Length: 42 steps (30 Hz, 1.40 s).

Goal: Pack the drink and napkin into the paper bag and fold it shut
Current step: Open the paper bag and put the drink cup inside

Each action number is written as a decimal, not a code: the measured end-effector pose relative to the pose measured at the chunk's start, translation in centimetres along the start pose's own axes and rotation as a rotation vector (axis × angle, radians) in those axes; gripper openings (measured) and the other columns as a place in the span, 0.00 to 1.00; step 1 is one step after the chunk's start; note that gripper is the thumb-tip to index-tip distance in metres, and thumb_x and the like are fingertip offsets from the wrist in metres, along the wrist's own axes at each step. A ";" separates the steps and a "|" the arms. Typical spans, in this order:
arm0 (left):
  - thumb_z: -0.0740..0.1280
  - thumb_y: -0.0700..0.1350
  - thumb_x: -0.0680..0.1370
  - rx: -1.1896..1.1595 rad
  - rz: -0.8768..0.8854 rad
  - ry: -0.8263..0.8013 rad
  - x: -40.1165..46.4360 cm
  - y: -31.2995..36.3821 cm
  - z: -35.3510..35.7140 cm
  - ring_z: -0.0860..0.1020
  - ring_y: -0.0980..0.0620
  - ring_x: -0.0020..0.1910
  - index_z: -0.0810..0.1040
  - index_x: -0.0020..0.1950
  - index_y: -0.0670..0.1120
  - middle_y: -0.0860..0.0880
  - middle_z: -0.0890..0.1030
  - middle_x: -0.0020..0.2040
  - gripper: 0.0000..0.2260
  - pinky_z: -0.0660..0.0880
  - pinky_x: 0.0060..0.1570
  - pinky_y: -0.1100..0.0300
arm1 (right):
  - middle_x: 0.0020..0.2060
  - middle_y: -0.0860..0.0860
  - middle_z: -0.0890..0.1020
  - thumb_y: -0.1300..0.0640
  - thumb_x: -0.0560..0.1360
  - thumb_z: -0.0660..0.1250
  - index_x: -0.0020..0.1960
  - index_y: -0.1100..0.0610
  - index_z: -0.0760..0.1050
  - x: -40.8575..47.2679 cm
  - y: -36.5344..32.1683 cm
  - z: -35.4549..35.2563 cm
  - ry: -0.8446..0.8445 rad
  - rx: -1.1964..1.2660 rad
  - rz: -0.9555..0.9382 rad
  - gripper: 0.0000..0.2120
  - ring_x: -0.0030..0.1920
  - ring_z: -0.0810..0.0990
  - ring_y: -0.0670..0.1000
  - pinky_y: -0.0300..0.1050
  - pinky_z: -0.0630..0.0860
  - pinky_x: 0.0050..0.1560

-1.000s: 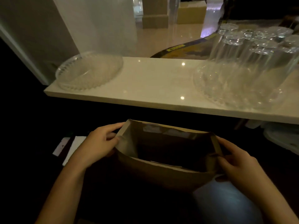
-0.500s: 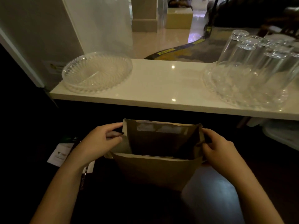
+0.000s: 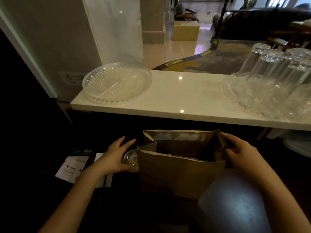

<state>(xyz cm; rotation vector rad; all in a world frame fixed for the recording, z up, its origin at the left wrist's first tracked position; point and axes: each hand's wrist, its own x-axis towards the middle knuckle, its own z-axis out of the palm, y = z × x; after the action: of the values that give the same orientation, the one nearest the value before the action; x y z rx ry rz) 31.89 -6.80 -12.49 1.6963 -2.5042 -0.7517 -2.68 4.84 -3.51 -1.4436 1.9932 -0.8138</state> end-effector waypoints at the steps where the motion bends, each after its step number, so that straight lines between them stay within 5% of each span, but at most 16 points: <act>1: 0.74 0.54 0.67 0.086 0.047 -0.077 0.5 0.0 0.8 0.45 0.44 0.76 0.52 0.74 0.58 0.47 0.43 0.78 0.43 0.56 0.72 0.43 | 0.34 0.44 0.81 0.66 0.74 0.60 0.63 0.44 0.69 0.1 -0.1 0.1 -0.002 -0.008 -0.005 0.23 0.29 0.80 0.36 0.28 0.72 0.27; 4: 0.73 0.50 0.69 0.234 0.110 -0.208 2.3 0.4 2.2 0.46 0.46 0.76 0.55 0.74 0.51 0.48 0.43 0.78 0.39 0.58 0.72 0.48 | 0.34 0.45 0.81 0.66 0.74 0.60 0.63 0.44 0.70 0.2 -0.3 0.2 0.004 -0.028 -0.007 0.24 0.28 0.81 0.40 0.29 0.73 0.28; 10: 0.73 0.48 0.69 0.188 0.179 -0.241 3.4 0.3 1.8 0.69 0.48 0.64 0.68 0.66 0.47 0.46 0.67 0.68 0.28 0.67 0.55 0.63 | 0.35 0.46 0.81 0.67 0.74 0.60 0.64 0.45 0.69 0.3 0.0 -0.1 0.011 -0.040 0.000 0.24 0.33 0.82 0.46 0.39 0.76 0.34; 15: 0.74 0.47 0.68 0.206 0.179 -0.250 3.0 -0.5 1.9 0.57 0.46 0.73 0.62 0.72 0.48 0.48 0.52 0.76 0.36 0.65 0.69 0.53 | 0.36 0.49 0.83 0.67 0.74 0.60 0.63 0.44 0.70 0.3 0.3 -0.4 0.000 -0.023 0.005 0.24 0.31 0.82 0.43 0.34 0.76 0.30; 19: 0.74 0.48 0.68 0.237 0.200 -0.262 2.7 -0.5 1.8 0.58 0.47 0.73 0.59 0.73 0.50 0.48 0.57 0.75 0.38 0.64 0.69 0.54 | 0.37 0.50 0.83 0.67 0.75 0.60 0.62 0.42 0.69 0.2 0.3 -0.6 -0.012 -0.024 0.003 0.24 0.35 0.82 0.48 0.41 0.78 0.35; 22: 0.74 0.49 0.68 0.272 0.208 -0.249 2.4 -0.7 2.1 0.58 0.46 0.73 0.57 0.74 0.51 0.48 0.57 0.75 0.39 0.65 0.68 0.54 | 0.37 0.52 0.82 0.68 0.74 0.60 0.63 0.44 0.69 0.4 0.4 -0.6 -0.011 -0.025 0.004 0.24 0.35 0.82 0.48 0.38 0.79 0.30; 31: 0.70 0.55 0.67 0.480 0.273 -0.096 1.3 -1.6 3.5 0.63 0.43 0.69 0.60 0.71 0.54 0.45 0.59 0.73 0.35 0.72 0.60 0.52 | 0.34 0.46 0.82 0.69 0.74 0.60 0.57 0.40 0.71 0.5 0.5 -0.6 -0.004 0.006 -0.024 0.25 0.27 0.81 0.39 0.30 0.77 0.25; 36: 0.70 0.58 0.64 0.405 0.185 0.031 0.3 -2.8 0.3 0.62 0.45 0.69 0.55 0.70 0.64 0.48 0.57 0.73 0.38 0.71 0.60 0.53 | 0.34 0.43 0.80 0.68 0.73 0.60 0.61 0.42 0.71 0.5 0.6 -0.6 -0.009 -0.022 -0.030 0.25 0.33 0.81 0.43 0.32 0.78 0.29; 42: 0.74 0.56 0.63 0.166 0.193 0.242 -2.4 -0.5 -9.8 0.68 0.51 0.63 0.56 0.65 0.75 0.55 0.64 0.66 0.39 0.72 0.58 0.54 | 0.34 0.43 0.78 0.68 0.74 0.60 0.64 0.45 0.70 0.5 0.7 -0.5 -0.015 0.009 -0.034 0.24 0.28 0.78 0.31 0.24 0.70 0.23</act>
<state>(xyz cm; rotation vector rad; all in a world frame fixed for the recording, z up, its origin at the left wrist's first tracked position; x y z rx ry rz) 36.07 -8.45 -3.42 1.4558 -2.5665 -0.3119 -3.59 4.64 -3.71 -1.4779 1.9565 -0.8234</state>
